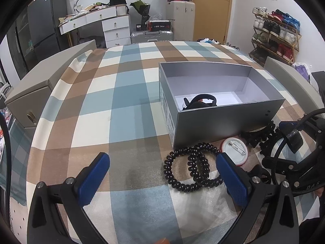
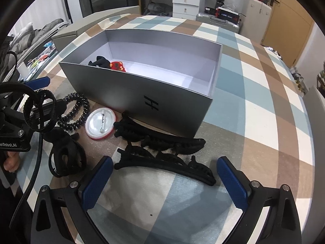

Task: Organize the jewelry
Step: 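Grasp the black coiled bracelet with the left tool while the right tool grasps a black hair clip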

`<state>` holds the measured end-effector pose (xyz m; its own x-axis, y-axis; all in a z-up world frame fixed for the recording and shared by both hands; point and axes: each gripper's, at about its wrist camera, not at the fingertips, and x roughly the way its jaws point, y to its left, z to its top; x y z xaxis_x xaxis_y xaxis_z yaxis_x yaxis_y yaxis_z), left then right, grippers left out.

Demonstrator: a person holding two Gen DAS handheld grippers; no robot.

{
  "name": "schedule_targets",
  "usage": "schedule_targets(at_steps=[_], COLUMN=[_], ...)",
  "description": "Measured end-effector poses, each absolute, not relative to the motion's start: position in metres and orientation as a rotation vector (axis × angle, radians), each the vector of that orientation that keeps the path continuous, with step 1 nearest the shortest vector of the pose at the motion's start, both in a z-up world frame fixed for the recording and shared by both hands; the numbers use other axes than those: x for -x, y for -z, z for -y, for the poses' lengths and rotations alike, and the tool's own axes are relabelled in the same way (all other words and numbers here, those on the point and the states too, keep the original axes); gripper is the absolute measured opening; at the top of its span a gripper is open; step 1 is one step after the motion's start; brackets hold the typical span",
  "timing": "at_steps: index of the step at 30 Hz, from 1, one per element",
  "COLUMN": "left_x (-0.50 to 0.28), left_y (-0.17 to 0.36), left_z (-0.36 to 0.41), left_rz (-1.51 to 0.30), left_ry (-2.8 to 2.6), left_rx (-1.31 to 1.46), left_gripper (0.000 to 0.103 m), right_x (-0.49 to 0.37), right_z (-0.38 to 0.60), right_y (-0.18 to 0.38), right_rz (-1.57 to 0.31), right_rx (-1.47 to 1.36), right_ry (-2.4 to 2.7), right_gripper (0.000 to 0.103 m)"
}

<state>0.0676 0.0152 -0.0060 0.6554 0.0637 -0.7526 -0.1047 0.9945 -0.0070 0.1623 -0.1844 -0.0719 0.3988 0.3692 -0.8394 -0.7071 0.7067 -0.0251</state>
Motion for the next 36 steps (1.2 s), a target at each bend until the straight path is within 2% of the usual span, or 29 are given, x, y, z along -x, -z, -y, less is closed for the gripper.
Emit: schedule_targets(at_steps=[3,9,18,20,22,23,25,26,28,30,36], left_x=[-0.068,-0.069,-0.068,-0.065,-0.064,-0.064,-0.063,-0.064,-0.064,-0.065,-0.066], left_y=[0.006,0.009,0.009,0.005,0.003,0.003,0.004,0.004,0.006,0.006,0.008], left_z=[-0.015,-0.012,-0.013,-0.011,-0.008,-0.007,-0.005,-0.004,-0.003,-0.002,-0.001], left_rz=[-0.855,-0.876,-0.885,-0.863,-0.863,-0.864,-0.866,-0.869,-0.88,-0.883,-0.883], left_ry=[-0.089,-0.074,-0.044,-0.028,-0.006,0.008,0.032,0.043,0.07,0.08,0.082], left_rx=[0.047,0.041,0.069,0.065,0.049,0.042,0.036,0.038,0.051,0.052,0.06], left_gripper=[0.102,0.102,0.101,0.091,0.073,0.068,0.043,0.038,0.022,0.019,0.019], right_x=[-0.161,-0.152,-0.157,-0.158,-0.159,-0.159,-0.158,-0.157,-0.157,-0.157,-0.155], right_z=[0.185,0.184,0.2,0.203,0.204,0.204,0.204,0.204,0.204,0.203,0.202], right_y=[0.069,0.067,0.043,0.041,0.04,0.039,0.038,0.038,0.038,0.038,0.038], right_rz=[-0.923,-0.89,-0.853,-0.848,-0.848,-0.847,-0.844,-0.843,-0.841,-0.841,-0.839], right_rx=[0.416,0.48,0.378,0.371,0.367,0.365,0.366,0.367,0.37,0.372,0.376], right_ry=[-0.716,-0.744,-0.771,-0.764,-0.761,-0.761,-0.76,-0.761,-0.762,-0.763,-0.768], right_gripper=[0.09,0.09,0.09,0.09,0.09,0.09,0.09,0.09,0.09,0.09,0.09])
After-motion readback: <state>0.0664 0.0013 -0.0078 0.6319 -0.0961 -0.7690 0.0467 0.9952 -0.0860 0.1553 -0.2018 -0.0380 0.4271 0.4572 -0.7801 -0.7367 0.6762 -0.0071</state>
